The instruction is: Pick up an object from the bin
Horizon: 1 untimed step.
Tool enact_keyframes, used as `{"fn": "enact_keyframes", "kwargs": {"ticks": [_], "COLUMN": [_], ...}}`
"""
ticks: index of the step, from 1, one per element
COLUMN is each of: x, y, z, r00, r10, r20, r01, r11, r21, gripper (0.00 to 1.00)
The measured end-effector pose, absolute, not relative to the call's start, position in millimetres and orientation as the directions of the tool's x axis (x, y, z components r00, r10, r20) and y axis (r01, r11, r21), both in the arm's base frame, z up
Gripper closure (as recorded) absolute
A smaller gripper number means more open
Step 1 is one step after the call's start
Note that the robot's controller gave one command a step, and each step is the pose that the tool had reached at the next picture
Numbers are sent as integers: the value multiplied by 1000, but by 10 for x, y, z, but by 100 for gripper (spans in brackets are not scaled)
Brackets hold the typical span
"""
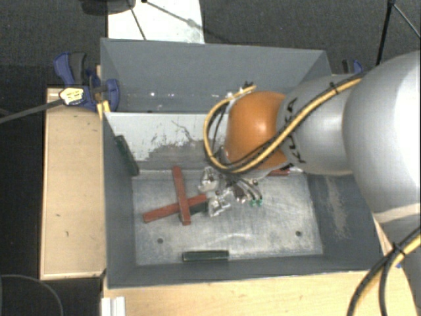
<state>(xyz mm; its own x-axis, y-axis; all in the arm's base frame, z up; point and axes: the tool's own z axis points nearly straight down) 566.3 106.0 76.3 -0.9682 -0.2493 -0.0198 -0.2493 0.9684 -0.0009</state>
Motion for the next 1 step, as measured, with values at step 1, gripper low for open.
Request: {"fn": "enact_keyframes", "kwargs": {"ticks": [1], "x": [5663], "y": [1060], "z": [763], "r00": [-968], "r10": [-249], "r20": [-20], "r01": [-249], "r11": [968], "r21": [-1], "gripper": [100]}}
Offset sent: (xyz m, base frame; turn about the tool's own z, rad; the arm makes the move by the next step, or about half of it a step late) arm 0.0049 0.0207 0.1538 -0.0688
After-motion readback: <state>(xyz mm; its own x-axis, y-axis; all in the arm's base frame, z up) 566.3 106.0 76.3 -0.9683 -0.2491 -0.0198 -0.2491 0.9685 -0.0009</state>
